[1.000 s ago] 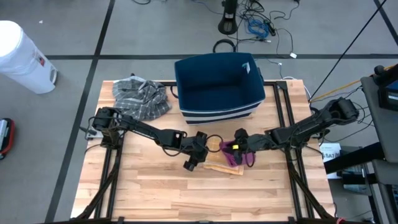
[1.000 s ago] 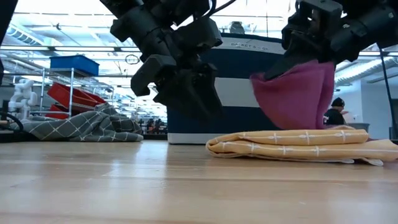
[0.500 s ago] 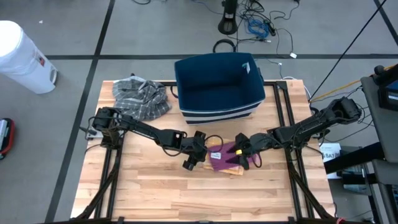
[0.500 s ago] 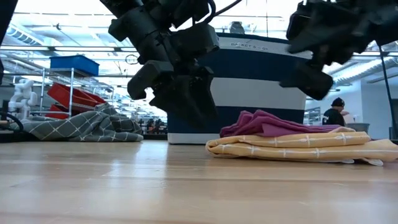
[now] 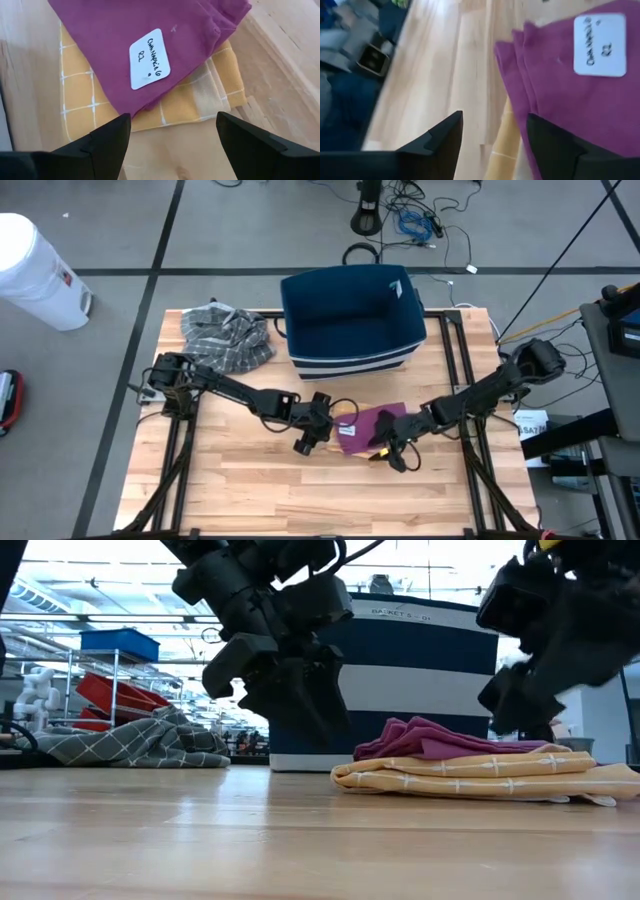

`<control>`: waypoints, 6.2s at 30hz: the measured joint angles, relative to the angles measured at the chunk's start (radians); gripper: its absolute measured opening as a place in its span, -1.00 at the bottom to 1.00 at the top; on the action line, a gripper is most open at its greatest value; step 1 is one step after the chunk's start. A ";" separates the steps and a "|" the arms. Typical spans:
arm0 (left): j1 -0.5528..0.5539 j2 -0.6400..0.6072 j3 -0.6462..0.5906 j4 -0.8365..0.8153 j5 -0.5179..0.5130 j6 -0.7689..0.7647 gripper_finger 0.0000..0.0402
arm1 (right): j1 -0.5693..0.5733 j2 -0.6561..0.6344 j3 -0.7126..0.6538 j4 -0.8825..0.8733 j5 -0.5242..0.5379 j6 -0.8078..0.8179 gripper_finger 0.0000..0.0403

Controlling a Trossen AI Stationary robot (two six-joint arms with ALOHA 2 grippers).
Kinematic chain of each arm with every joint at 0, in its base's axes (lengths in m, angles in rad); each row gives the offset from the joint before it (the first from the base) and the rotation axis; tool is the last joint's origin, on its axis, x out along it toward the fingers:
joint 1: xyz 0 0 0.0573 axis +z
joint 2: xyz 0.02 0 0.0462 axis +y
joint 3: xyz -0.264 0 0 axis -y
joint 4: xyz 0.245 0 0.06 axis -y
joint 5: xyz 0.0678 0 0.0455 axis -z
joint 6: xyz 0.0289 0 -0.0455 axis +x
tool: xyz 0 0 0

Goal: Fold towel
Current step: Move the stacked towels to the top, then fold the gray towel

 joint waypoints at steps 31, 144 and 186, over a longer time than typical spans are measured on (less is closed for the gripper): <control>0.036 0.000 0.000 0.014 -0.175 0.002 0.49 | -0.153 0.073 0.071 -0.170 0.215 -0.395 -0.38; 0.307 -0.868 -0.370 -0.580 -0.036 -0.546 -0.99 | 0.196 -0.052 0.178 -0.371 0.325 -0.137 -0.38; -0.205 -0.655 -0.302 0.174 -0.254 -0.415 -0.99 | 0.147 0.258 0.179 0.257 0.420 -0.260 -0.37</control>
